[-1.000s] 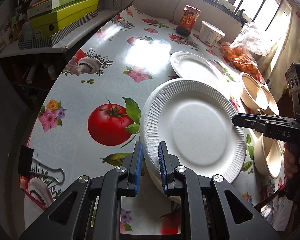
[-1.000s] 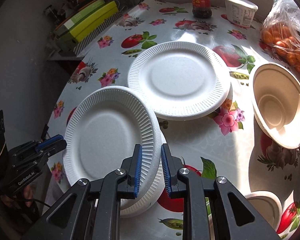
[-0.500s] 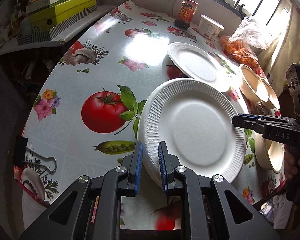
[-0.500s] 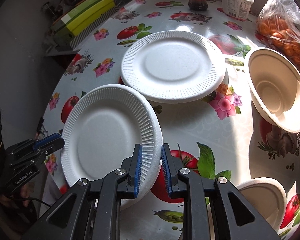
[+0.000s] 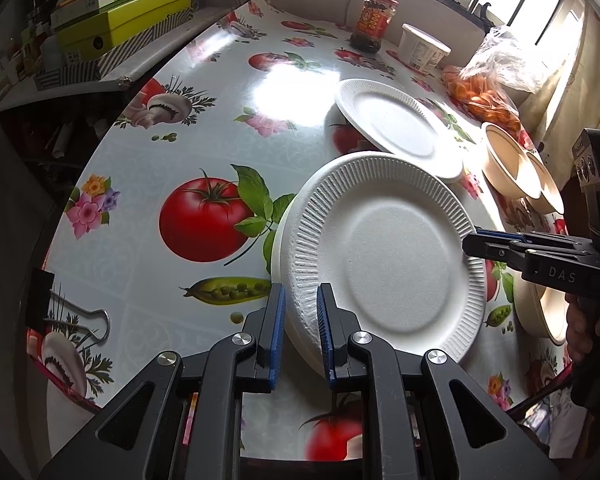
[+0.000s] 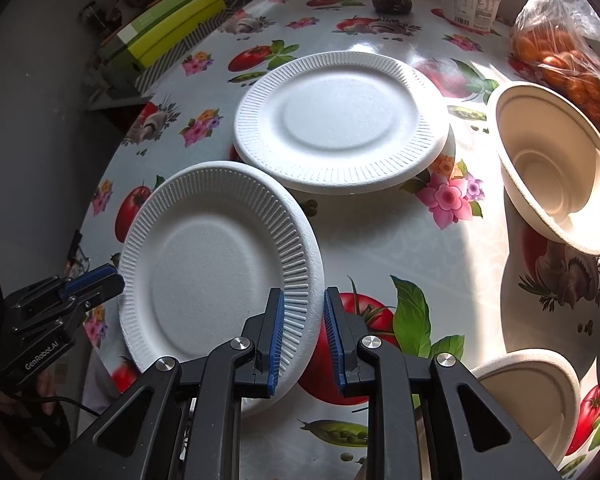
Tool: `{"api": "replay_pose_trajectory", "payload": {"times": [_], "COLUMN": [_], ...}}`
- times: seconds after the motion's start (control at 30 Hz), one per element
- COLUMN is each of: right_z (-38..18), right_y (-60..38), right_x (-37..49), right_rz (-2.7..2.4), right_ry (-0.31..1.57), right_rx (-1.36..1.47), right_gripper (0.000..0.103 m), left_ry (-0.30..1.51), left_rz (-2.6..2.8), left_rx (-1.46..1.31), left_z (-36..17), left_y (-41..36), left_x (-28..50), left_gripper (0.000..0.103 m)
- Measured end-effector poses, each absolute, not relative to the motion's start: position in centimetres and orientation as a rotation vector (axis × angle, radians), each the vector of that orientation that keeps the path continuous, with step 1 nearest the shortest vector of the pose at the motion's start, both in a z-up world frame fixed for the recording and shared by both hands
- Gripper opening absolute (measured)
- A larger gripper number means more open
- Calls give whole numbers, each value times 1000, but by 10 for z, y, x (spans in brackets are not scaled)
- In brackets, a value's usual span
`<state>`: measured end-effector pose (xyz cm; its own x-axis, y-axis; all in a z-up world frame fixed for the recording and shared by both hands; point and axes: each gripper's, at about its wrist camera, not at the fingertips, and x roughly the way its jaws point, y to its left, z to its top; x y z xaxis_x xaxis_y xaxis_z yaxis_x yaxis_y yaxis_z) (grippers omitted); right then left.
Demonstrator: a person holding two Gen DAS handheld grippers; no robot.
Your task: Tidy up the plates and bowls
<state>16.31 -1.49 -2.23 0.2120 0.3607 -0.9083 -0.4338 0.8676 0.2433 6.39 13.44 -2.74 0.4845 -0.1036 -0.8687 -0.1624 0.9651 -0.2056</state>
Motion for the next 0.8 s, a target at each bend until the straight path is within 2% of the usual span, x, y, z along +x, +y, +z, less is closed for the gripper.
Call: {"api": "replay_pose_trajectory", "payload": {"times": [0.4, 0.8], "right_z": [-25, -23], "right_y": [-14, -10], "right_x": [164, 162], "right_rz": [554, 559], "right_ry": [1246, 1242], "right_rx": [-68, -61], "right_gripper": [22, 33], "left_ry": [1074, 1055], "left_rz": [39, 21], "left_rx": [-277, -287], "left_z": [-29, -26], "left_y": [136, 139], "left_x": [65, 65], "left_gripper": [17, 18]}}
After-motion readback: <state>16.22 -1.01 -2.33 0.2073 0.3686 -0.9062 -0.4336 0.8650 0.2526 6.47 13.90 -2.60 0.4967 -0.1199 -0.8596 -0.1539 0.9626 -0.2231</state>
